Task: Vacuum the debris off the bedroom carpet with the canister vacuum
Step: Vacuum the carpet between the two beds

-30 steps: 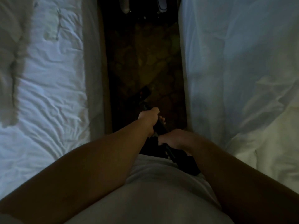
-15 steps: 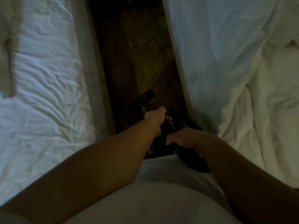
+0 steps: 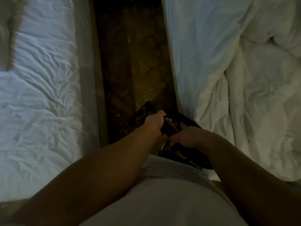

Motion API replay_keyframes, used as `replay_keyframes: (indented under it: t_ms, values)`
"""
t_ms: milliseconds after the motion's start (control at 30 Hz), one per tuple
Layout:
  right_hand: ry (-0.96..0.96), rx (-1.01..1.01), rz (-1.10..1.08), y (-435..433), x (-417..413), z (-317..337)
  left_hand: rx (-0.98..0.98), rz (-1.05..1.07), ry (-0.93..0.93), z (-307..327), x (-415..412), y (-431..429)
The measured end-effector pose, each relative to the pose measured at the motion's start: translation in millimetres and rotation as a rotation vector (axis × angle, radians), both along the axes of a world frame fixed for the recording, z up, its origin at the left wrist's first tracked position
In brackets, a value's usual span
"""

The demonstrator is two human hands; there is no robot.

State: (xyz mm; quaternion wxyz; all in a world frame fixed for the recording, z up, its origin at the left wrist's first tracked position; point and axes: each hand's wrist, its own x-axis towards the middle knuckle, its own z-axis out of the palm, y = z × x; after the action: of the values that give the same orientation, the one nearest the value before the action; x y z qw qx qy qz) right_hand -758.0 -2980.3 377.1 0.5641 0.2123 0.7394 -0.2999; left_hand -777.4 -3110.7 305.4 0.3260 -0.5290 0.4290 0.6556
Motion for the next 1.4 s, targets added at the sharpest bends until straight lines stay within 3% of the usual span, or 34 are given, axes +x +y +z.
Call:
replay_keyframes:
  t_ms: [333, 433, 700, 1033, 1400]
  values:
    - [0.042, -0.019, 0.045, -41, -16, -30, -0.067, 0.09, 0.102, -14, -17, -46]
    - [0.042, -0.075, 0.102, -88, -42, -43, -0.094, 0.077, 0.105, -26, -47, -94]
    - [0.001, -0.084, -0.031, -228, -127, -67, -0.171, 0.012, 0.115, -58, -141, -235]
    - [-0.017, -0.13, -0.084, -354, -220, -103, -0.229, -0.058, 0.11, -94, -244, -349]
    - [-0.123, -0.144, 0.006, -336, -199, -108, -0.18, -0.069, 0.075, -90, -217, -331]
